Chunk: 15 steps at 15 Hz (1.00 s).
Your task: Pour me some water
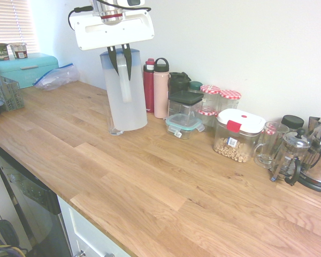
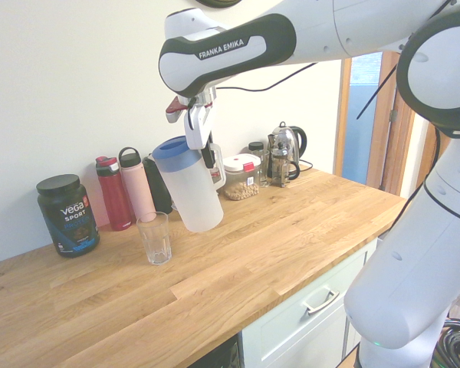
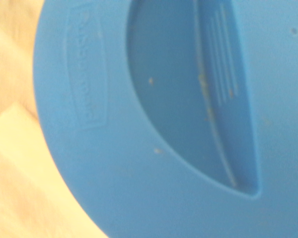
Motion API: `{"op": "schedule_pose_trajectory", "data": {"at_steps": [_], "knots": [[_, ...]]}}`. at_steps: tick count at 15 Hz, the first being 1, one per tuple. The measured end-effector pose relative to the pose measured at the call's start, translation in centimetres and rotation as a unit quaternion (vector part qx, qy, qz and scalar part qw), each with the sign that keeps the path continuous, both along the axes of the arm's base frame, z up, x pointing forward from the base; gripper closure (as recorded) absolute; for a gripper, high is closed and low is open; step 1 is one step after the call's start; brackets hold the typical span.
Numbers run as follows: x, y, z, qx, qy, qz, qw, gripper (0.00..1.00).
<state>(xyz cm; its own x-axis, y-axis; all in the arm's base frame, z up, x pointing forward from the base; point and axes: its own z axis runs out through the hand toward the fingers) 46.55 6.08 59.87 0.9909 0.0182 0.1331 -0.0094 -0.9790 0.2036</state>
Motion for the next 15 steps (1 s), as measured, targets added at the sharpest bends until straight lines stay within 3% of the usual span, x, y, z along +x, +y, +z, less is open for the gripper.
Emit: {"op": "schedule_pose_trajectory", "data": {"at_steps": [8,15], "knots": [[4.3,4.0,-3.1,-0.063,0.067,0.051,0.994,1.0],[5.0,6.6,-5.8,-0.158,0.108,0.089,0.978,1.0]]}}
